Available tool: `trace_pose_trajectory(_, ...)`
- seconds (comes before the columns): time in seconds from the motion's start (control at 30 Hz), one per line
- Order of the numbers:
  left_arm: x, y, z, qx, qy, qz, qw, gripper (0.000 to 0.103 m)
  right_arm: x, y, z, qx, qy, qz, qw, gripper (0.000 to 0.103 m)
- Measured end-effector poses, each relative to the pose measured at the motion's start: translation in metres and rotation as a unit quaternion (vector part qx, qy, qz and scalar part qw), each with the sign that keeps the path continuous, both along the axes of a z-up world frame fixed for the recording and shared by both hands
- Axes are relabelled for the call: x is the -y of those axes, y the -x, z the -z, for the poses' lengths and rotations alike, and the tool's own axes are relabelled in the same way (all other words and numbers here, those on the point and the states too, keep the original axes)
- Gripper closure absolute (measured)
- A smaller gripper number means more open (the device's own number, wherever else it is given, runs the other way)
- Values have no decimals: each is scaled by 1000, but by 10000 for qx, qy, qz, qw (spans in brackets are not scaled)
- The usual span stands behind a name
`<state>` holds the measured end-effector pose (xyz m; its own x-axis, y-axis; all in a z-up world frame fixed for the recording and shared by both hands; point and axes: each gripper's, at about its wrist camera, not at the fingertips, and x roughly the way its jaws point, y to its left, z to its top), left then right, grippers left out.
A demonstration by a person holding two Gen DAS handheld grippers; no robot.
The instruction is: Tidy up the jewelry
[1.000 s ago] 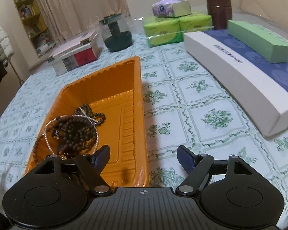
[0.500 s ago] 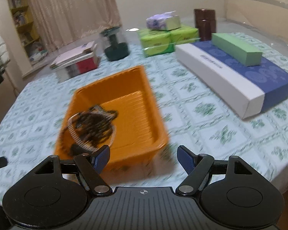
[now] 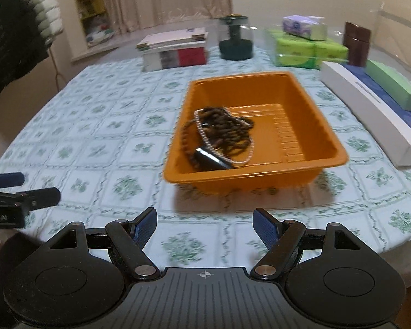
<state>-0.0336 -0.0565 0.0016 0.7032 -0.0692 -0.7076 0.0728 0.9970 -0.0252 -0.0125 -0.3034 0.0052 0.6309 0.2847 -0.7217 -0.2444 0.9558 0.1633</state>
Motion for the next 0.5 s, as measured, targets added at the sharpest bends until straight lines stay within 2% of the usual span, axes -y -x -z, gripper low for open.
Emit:
trace_pose_trajectory(0.1,-1,2,8,-80,84,-26,9999,0,-14,1,4,-90,5,-78,9999,26)
trace_pose_trajectory(0.17,-2,3,13,-83,-27,-161,9998,0,-21,0,5,-108,16,-145,9998,26)
trace_pose_trajectory(0.5,-13,5,8,30,-17,-555,9985,0,-38,-1,5,-159,33,-265,9995,26)
